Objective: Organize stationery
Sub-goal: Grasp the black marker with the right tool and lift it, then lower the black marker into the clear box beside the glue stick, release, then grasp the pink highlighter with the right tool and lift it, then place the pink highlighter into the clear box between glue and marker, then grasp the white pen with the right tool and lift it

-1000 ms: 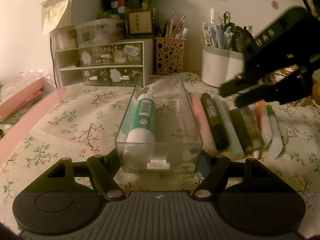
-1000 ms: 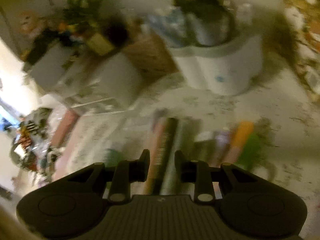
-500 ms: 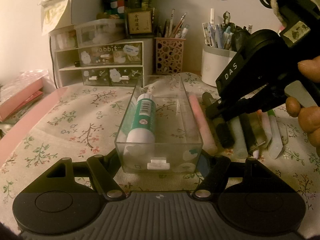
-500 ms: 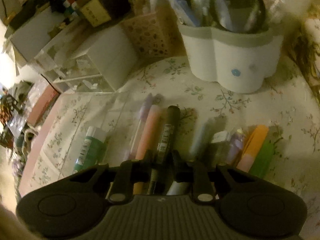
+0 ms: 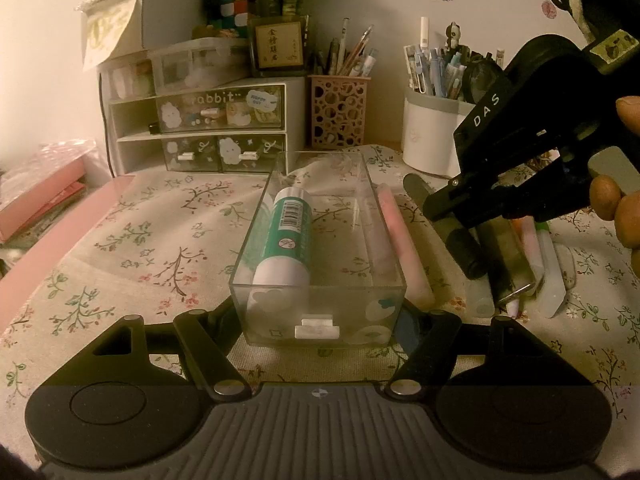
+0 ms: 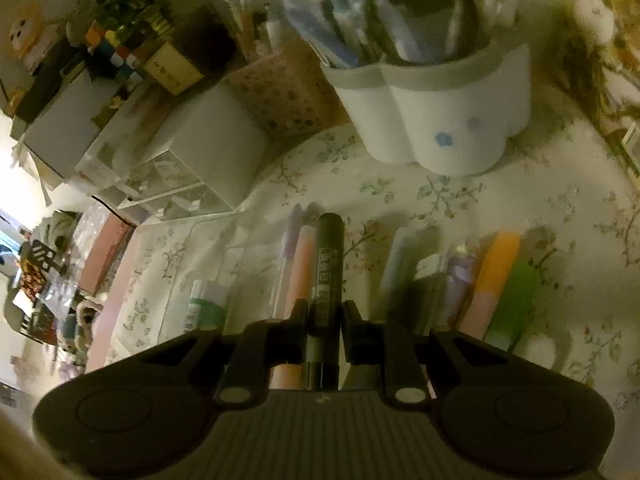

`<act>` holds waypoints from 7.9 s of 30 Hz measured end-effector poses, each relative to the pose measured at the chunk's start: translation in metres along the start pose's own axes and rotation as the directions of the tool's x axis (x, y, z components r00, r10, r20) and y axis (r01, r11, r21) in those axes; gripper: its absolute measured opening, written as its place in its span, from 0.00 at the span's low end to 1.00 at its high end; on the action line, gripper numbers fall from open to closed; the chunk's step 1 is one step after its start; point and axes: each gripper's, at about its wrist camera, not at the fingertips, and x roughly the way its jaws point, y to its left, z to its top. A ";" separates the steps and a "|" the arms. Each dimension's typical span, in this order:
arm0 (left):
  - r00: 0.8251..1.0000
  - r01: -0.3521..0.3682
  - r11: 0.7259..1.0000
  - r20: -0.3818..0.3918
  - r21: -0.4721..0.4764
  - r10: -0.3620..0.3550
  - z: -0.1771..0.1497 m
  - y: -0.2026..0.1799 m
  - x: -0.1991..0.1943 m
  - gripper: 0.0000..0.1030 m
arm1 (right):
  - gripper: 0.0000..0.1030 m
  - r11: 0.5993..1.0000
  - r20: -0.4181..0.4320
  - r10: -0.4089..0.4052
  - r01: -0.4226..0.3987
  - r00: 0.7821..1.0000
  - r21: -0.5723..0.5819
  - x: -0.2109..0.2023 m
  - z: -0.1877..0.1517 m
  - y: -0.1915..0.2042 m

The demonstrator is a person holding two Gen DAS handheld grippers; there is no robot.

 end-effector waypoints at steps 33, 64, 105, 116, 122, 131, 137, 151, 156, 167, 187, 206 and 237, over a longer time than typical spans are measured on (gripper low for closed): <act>1.000 0.001 1.000 0.000 -0.001 -0.001 0.000 -0.001 0.000 0.70 | 0.14 0.985 0.027 0.130 -0.132 0.991 0.109 -0.018 0.006 0.013; 1.000 0.002 1.000 0.000 0.000 -0.002 0.000 -0.002 0.001 0.70 | 0.15 0.997 -0.085 0.049 -0.054 0.995 -0.060 0.027 0.000 0.076; 1.000 0.018 1.000 0.005 -0.020 -0.018 0.000 -0.006 0.001 0.70 | 0.16 0.999 0.021 -0.029 0.028 0.999 0.046 -0.028 -0.007 -0.011; 1.000 0.019 1.000 0.005 -0.020 -0.019 0.000 -0.005 0.001 0.70 | 0.17 0.999 -0.027 -0.018 0.017 0.999 -0.028 -0.015 -0.007 0.003; 1.000 0.019 1.000 0.005 -0.020 -0.019 0.000 -0.005 0.001 0.70 | 0.19 0.993 -0.078 -0.010 0.001 0.997 -0.116 0.008 -0.009 0.020; 1.000 0.018 1.000 0.005 -0.021 -0.018 0.000 -0.005 0.001 0.70 | 0.18 0.983 -0.082 -0.066 0.050 0.994 -0.177 0.022 -0.001 0.030; 1.000 0.018 1.000 0.005 -0.020 -0.018 0.000 -0.005 0.001 0.70 | 0.15 0.979 -0.066 -0.074 0.060 0.995 -0.197 0.022 -0.003 0.031; 1.000 0.017 1.000 0.005 -0.020 -0.017 0.001 -0.005 0.001 0.70 | 0.13 0.997 -0.034 0.073 -0.072 0.997 0.024 0.003 -0.002 0.005; 1.000 0.017 1.000 0.005 -0.020 -0.017 0.001 -0.005 0.001 0.70 | 0.13 0.990 -0.029 0.105 -0.102 0.994 0.099 0.004 -0.003 -0.003; 1.000 0.017 1.000 0.005 -0.020 -0.017 0.001 -0.005 0.001 0.70 | 0.14 0.986 -0.020 0.092 -0.088 0.996 0.139 0.000 -0.006 -0.014; 1.000 0.016 1.000 0.004 -0.020 -0.016 0.001 -0.005 0.001 0.70 | 0.14 0.979 0.032 0.151 -0.154 0.988 0.134 -0.020 0.001 0.003; 1.000 0.017 1.000 0.004 -0.017 -0.017 0.001 -0.006 0.002 0.70 | 0.14 0.986 -0.036 0.159 -0.157 0.987 0.050 0.006 0.003 0.046; 1.000 0.019 1.000 0.004 -0.017 -0.019 0.002 -0.007 0.003 0.70 | 0.15 0.992 0.056 0.042 -0.049 0.998 0.113 -0.023 0.005 -0.008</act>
